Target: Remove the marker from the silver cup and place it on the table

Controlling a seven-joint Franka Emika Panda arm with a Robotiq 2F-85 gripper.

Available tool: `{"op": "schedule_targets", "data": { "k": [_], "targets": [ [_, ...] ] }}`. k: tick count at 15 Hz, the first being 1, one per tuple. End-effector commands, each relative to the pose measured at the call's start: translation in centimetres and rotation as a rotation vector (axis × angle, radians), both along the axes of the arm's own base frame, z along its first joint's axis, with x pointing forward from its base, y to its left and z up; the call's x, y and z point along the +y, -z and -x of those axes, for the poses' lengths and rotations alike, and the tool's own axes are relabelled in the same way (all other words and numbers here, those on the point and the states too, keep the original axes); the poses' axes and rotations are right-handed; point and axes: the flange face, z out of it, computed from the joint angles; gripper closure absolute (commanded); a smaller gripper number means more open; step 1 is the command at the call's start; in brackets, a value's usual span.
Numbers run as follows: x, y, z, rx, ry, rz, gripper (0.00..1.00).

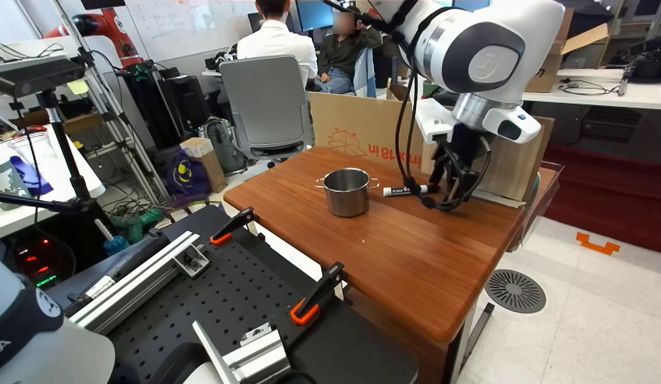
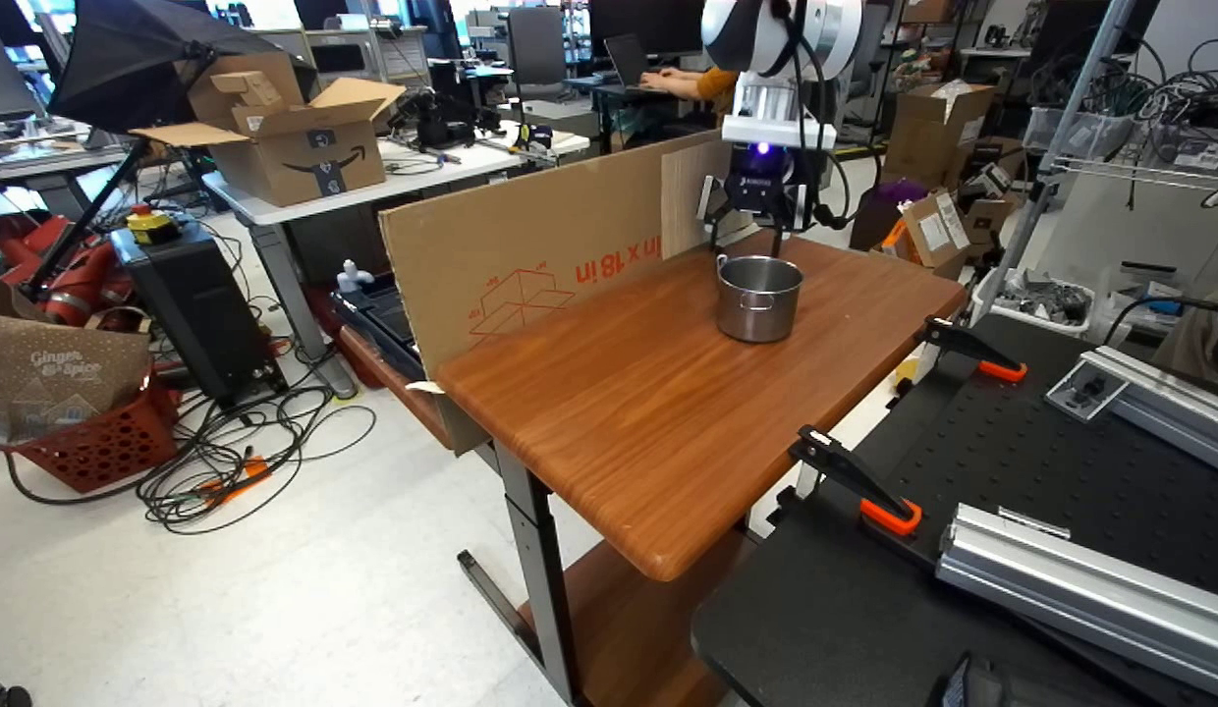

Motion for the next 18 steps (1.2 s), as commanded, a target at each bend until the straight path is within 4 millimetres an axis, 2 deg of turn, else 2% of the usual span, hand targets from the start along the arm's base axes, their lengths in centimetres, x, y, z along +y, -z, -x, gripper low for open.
{"op": "schedule_targets", "data": {
  "k": [1,6,9,14,18],
  "targets": [
    [-0.4,-0.3,-0.5,0.012,0.009,-0.021,0.0],
    [-0.7,-1.2,-0.5,-0.008,0.013,-0.018,0.0],
    [-1.1,-2.7,-0.2,-0.035,0.017,-0.019,0.0],
    [-1.3,-7.3,1.0,-0.091,0.02,0.009,0.0],
    [0.7,-10.7,3.1,-0.119,-0.027,-0.003,0.0]
  ]
}}
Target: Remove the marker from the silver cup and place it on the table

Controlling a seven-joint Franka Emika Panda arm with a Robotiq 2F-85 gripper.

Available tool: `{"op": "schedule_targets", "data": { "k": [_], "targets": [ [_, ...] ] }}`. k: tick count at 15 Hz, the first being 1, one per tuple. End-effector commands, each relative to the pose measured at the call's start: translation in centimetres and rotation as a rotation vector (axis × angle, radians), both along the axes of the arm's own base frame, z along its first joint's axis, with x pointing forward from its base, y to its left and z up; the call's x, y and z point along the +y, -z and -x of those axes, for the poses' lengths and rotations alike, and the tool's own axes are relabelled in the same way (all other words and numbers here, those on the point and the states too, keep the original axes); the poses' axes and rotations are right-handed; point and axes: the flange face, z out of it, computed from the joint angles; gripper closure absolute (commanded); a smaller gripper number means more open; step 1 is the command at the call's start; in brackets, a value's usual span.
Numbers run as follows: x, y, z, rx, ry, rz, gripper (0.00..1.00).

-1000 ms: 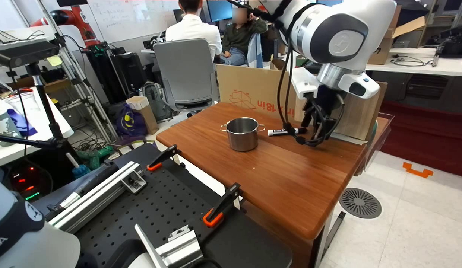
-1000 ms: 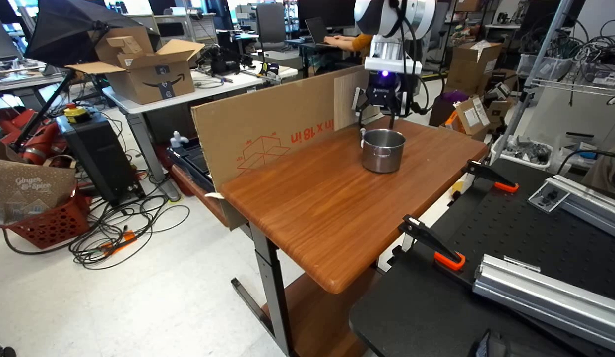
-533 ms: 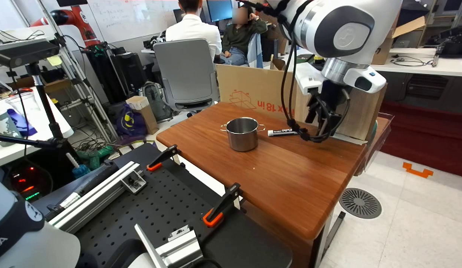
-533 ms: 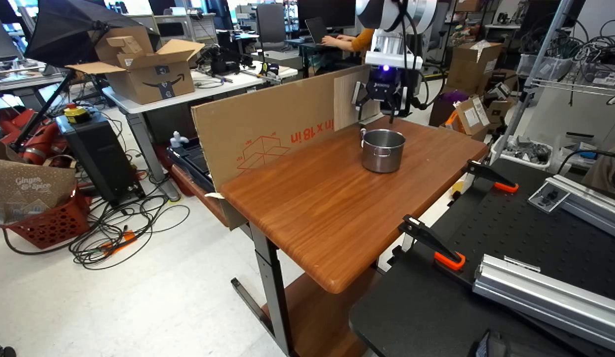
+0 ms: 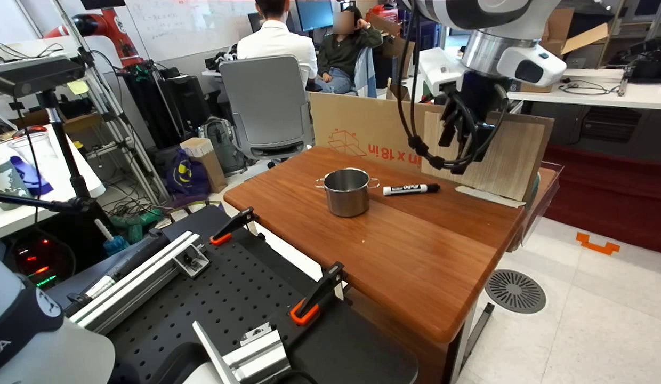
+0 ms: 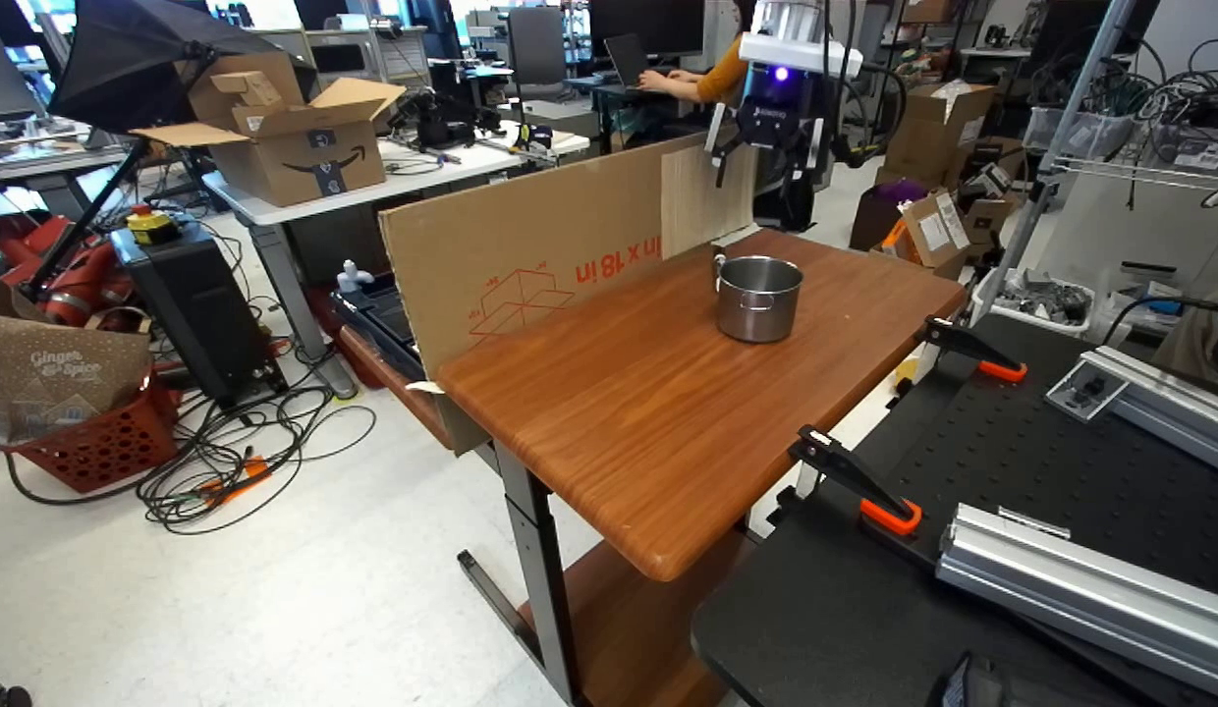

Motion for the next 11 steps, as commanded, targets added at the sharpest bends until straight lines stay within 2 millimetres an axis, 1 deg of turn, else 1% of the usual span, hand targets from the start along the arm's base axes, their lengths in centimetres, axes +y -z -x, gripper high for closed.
{"op": "schedule_targets", "data": {
  "k": [1,2,3,4,7,11],
  "targets": [
    [2.4,-2.3,2.6,-0.02,-0.076,-0.02,0.0],
    [1.2,-1.5,1.0,-0.005,-0.033,-0.013,0.0],
    [1.7,-1.9,1.3,-0.006,-0.04,-0.017,0.0],
    [1.7,-1.9,1.3,-0.006,-0.04,-0.016,0.0],
    [1.2,-1.3,1.5,0.002,-0.033,-0.016,0.0],
    [1.2,-1.4,1.4,-0.001,-0.034,-0.015,0.0]
  ]
}}
